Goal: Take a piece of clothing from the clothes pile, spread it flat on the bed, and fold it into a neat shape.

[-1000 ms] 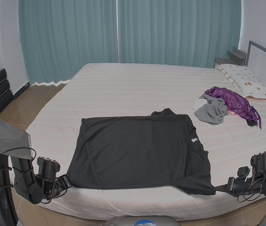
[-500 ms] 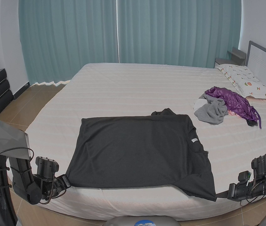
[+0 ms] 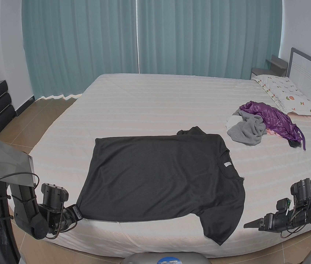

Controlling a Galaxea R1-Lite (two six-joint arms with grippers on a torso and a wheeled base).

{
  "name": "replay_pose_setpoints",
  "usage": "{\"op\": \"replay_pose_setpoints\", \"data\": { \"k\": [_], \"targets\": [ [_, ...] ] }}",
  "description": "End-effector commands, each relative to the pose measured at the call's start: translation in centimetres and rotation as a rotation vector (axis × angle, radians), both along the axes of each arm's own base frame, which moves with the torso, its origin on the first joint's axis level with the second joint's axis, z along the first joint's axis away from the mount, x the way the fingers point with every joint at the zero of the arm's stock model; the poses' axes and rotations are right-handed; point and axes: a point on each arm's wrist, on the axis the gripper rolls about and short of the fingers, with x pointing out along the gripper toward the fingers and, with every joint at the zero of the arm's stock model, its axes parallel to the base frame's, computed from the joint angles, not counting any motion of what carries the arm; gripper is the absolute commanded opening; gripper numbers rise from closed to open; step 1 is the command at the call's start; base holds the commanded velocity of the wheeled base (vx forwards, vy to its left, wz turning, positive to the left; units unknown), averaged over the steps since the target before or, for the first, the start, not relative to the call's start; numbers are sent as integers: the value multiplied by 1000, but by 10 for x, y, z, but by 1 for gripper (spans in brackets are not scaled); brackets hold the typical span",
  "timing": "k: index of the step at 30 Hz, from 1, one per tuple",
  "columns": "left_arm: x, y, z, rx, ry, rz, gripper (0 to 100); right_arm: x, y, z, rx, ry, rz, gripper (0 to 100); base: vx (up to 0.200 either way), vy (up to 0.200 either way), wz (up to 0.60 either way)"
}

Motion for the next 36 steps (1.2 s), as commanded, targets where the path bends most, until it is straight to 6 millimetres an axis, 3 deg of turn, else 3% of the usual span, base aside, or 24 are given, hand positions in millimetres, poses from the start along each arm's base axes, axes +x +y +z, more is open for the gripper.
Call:
{"op": "replay_pose_setpoints", "data": {
  "k": [1,3,11,17,26,27,36],
  "targets": [
    [0,0,0,0,0,0,0,21,-2,-9,-25,4,-23,100,0,0,0],
    [0,0,-1,0,2,0,0,41,-2,-17,-48,-3,-47,100,0,0,0],
    [1,0,-2,1,5,0,0,78,13,-27,-53,-10,-113,100,0,0,0],
    [1,0,-2,0,2,3,0,89,33,-40,-131,-11,-82,100,0,0,0],
    [2,0,-2,-1,1,2,0,97,43,-50,-221,-29,-90,100,0,0,0],
    [2,0,-2,-1,1,2,0,97,43,-50,-221,-29,-90,0,0,0,0],
    [1,0,-2,-1,5,2,0,94,35,-48,-232,-21,-121,0,0,0,0]
  ]
}}
